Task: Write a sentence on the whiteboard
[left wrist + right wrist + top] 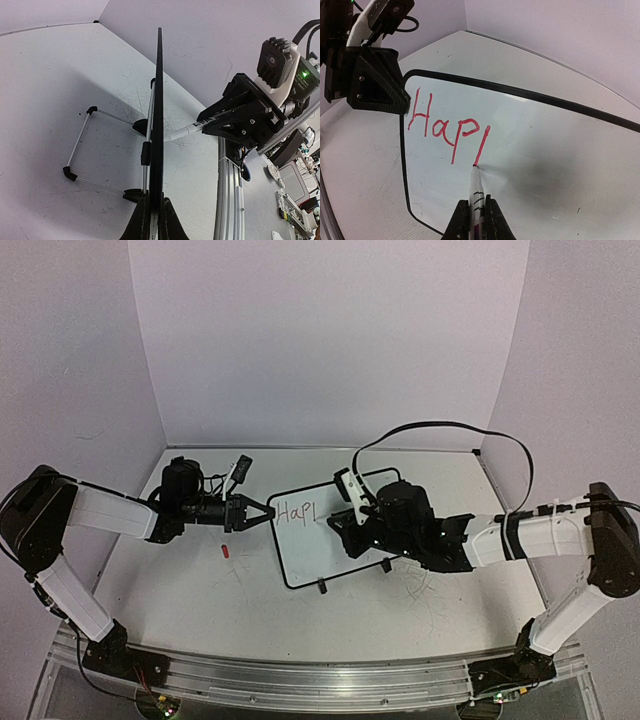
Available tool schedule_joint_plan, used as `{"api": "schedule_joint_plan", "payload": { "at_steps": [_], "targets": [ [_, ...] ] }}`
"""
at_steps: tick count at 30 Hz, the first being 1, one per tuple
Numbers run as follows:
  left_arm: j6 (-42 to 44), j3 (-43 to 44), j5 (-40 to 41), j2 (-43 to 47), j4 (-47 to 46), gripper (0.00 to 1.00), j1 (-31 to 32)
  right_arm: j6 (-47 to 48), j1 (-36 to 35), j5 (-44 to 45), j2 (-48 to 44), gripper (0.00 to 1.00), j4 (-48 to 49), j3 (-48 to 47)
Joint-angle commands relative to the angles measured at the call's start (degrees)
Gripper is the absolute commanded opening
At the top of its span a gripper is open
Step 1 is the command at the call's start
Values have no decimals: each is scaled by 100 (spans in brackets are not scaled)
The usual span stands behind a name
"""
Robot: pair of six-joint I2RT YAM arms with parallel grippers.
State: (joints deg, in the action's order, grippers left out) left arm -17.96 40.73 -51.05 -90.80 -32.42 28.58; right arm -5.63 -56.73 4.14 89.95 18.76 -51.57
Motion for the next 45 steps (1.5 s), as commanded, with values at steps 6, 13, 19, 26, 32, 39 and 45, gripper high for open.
{"api": "schedule_joint_plan", "payload": {
  "at_steps": [6,13,19,26,32,39,45],
  "targets": [
    [31,90,-198,117,-4,0,16,-48,-23,-95,-448,0,111,-69],
    [38,115,-216,82,-6,0,16,199,11,180,-327,0,174,-283],
    [26,94,-211,141,0,0,16,251,27,217,-119,0,286,-478],
    [37,93,-207,124,0,0,16,299,26,318,-61,0,286,-494],
    [36,86,-215,124,4,0,18,283,37,383,5,0,286,-499],
    [34,92,-217,125,6,0,16,308,36,381,56,0,286,-544],
    [38,100,-227,114,8,0,16,315,31,447,78,0,286,-556]
  ]
}}
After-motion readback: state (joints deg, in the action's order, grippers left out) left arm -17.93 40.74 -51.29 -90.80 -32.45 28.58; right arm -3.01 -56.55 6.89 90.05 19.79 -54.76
